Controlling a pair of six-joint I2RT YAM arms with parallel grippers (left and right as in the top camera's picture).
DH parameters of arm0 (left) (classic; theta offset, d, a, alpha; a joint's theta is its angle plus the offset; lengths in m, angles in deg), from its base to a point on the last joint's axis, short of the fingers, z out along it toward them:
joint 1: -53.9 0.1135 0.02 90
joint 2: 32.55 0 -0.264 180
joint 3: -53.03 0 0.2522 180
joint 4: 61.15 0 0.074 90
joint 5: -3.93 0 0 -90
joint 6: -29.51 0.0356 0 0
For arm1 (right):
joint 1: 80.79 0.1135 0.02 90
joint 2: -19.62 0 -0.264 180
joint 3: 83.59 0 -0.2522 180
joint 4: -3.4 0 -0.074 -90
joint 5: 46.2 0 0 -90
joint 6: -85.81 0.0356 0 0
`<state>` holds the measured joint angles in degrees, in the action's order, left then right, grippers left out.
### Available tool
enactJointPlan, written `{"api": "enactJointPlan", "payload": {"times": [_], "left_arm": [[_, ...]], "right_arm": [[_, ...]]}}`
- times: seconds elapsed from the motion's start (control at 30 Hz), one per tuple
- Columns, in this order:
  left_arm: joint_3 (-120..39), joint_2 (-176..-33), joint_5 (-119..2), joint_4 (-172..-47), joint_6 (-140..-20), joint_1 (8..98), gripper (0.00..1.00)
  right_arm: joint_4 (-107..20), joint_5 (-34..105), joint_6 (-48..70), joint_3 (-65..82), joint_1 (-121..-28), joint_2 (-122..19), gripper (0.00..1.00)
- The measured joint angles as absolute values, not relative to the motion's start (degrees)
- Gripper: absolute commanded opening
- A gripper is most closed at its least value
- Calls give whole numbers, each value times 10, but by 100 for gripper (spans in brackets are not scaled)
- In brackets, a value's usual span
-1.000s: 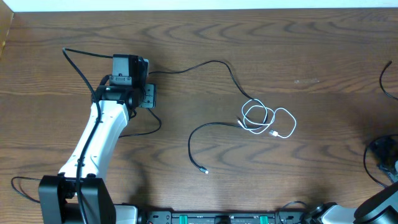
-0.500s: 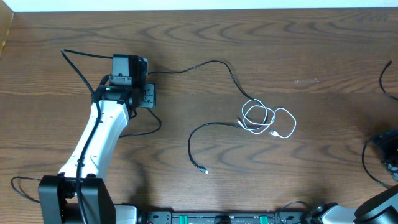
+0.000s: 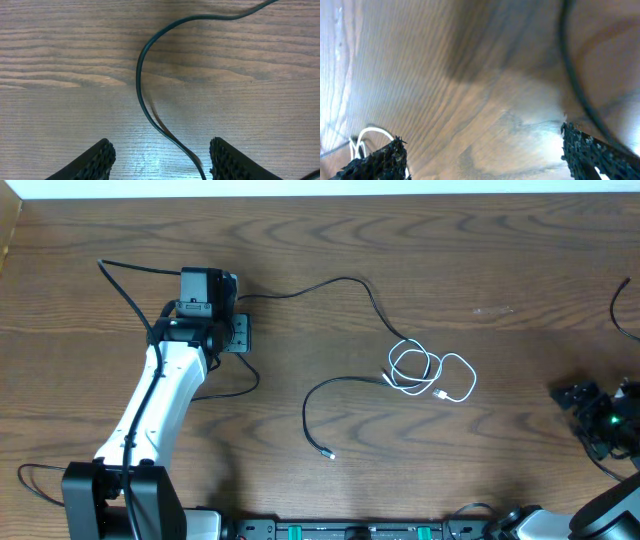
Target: Untangle cables
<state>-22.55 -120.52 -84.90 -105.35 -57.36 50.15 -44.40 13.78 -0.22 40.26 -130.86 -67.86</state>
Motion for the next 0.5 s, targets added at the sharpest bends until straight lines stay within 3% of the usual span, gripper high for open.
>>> {"api": "enactJointPlan", "payload": {"times": [0.17, 0.5], "left_arm": [[-226, -1205, -849, -1054, -574, 502, 62], [-226, -1205, -849, -1054, -574, 502, 62]], "right_arm": [[-444, 174, -13, 403, -1283, -679, 99], [-432, 376, 10, 410, -1271, -679, 99]]}}
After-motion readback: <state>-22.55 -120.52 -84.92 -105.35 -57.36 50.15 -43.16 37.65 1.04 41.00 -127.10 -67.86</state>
